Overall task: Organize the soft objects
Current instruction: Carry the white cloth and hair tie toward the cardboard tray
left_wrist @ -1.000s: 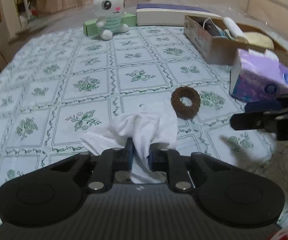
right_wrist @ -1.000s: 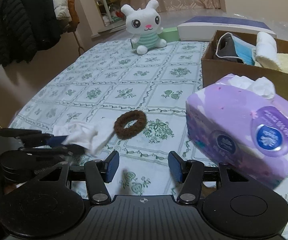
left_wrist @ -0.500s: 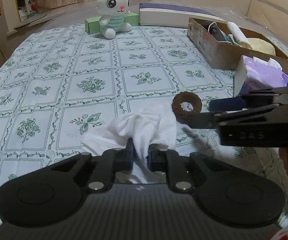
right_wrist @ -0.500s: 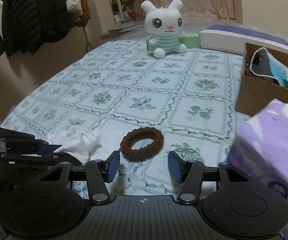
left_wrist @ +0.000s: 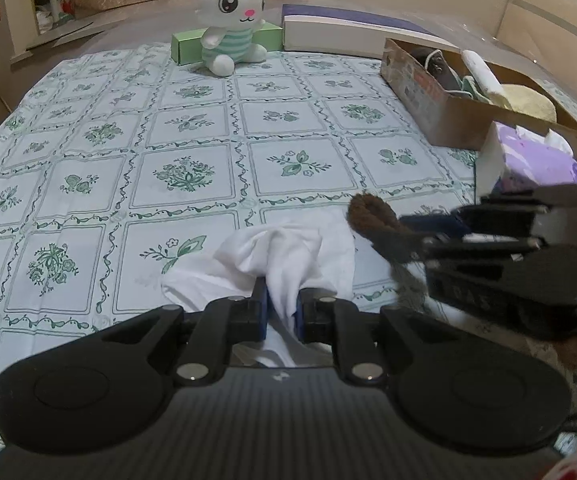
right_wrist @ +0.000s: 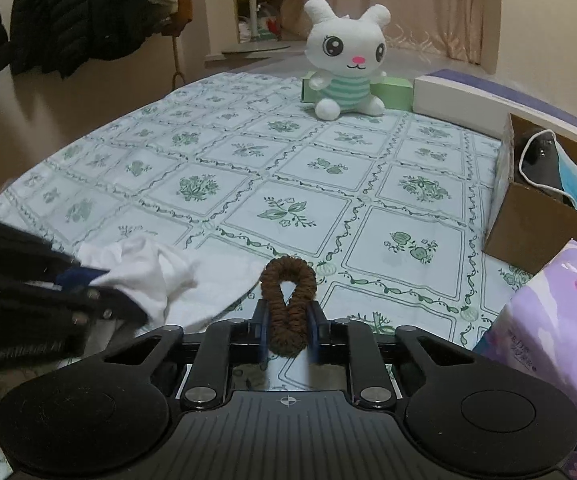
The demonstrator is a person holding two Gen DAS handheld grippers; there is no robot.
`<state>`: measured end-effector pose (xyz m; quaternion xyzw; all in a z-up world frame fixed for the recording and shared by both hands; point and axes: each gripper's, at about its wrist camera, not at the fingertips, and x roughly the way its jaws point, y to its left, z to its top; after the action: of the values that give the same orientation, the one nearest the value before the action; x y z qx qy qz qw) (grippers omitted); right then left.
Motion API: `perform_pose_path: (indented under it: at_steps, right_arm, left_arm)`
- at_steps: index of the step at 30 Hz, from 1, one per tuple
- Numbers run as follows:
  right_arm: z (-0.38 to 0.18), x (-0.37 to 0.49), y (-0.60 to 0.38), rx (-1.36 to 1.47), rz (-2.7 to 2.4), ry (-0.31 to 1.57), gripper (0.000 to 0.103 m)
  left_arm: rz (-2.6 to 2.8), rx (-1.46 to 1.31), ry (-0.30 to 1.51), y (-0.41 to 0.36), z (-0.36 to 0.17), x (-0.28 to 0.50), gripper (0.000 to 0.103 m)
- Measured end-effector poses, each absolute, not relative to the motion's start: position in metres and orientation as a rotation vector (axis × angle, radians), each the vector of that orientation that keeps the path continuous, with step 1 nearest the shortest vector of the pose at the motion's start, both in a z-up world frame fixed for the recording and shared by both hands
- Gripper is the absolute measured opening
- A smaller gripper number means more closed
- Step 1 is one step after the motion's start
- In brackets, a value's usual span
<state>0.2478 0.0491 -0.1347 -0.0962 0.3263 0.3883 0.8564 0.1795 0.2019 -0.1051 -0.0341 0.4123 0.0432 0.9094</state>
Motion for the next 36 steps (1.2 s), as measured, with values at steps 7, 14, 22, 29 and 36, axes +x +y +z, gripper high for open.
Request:
perform_pose_path:
  at_steps: [7, 14, 22, 29, 36]
  right_arm:
    - [-0.132, 0.244, 0.042, -0.215, 0.822, 0.709, 0.017]
    - [-0.117, 0.232, 0.017, -0.144, 0.832, 0.723, 0.016]
    - [-0.077, 0.206, -0.043, -0.030, 0.833, 0.687, 0.016]
    - [-0.051, 0.182, -0.110, 0.020, 0.762, 0.658, 0.016]
    - [-0.037, 0.167, -0.184, 0.075, 0.645, 0.637, 0.016]
  left_arm:
    - [0.119, -0.093, 0.860, 0.203, -0.102, 0.183, 0.013]
    - [0.124, -0.080, 0.847, 0.192, -0.084, 0.171, 0.013]
    - [0.091, -0.075, 0.794, 0.166, -0.049, 0.152, 0.012]
    - [0.023, -0.041, 0.732, 0.129, -0.017, 0.147, 0.012]
    - [-0.064, -0.004, 0.682, 0.087, 0.007, 0.157, 0.012]
